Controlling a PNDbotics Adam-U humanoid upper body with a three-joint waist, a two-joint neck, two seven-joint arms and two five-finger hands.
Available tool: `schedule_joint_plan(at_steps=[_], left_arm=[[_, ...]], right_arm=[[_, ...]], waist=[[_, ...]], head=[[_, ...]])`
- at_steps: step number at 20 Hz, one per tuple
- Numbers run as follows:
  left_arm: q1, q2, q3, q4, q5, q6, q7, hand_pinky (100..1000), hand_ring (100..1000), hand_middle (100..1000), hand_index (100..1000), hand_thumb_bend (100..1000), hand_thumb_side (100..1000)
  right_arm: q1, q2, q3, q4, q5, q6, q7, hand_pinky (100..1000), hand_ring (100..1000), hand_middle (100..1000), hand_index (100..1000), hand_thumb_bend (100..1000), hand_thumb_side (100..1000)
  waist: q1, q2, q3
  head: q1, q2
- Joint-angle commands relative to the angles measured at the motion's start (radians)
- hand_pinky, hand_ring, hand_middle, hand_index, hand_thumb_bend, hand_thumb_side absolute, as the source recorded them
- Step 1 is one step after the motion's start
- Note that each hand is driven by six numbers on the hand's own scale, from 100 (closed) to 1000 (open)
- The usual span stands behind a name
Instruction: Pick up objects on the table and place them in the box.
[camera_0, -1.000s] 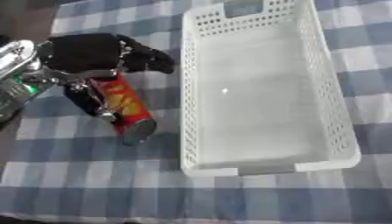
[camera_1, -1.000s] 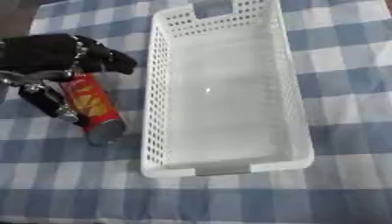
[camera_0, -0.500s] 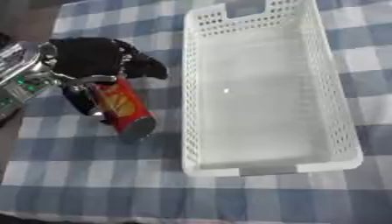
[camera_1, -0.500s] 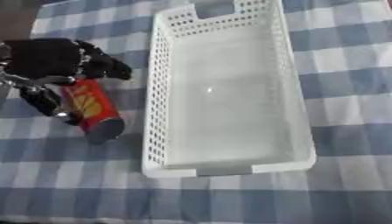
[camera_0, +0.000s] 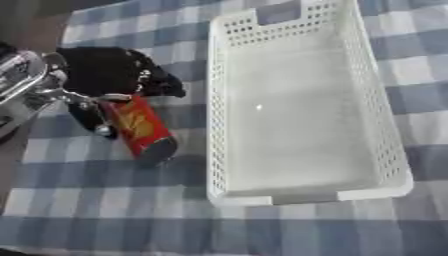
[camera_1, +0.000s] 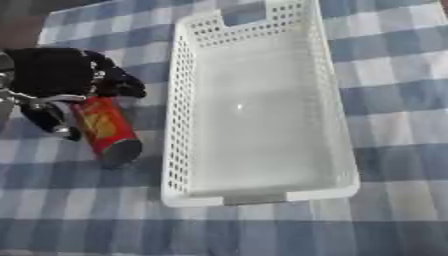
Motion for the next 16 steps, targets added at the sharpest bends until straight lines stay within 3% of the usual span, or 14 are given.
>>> schedule_joint_plan(at_steps=[1, 8, 16], left_arm=[[0.000, 0.036, 0.021, -0.008, -0.047, 0.002, 0.016, 737, 816, 861, 994, 812, 114], [-0.001, 0.017, 0.016, 0.020, -0.062, 0.002, 0.076, 700, 761, 812, 967, 806, 100], [-0.005, 0.004, 0.007, 0.052, -0.060, -0.008, 0.094, 721, 764, 795, 930, 813, 115]], right_arm=[[-0.017, -0.015, 0.000, -0.014, -0.001, 0.001, 0.002, 330, 517, 626, 864, 100, 1000], [-0.025, -0.015, 0.000, -0.015, -0.003, -0.001, 0.003, 330, 516, 627, 864, 100, 1000], [-0.036, -0.016, 0.003, -0.014, -0.005, -0.007, 0.005, 329, 515, 627, 863, 100, 1000]], waist=[[-0.004, -0.020, -0.002], [-0.005, -0.013, -0.012], [-0.009, -0.001, -0.016]], head=[[-0.001, -0.022], [-0.004, -0.034], [-0.011, -0.019]])
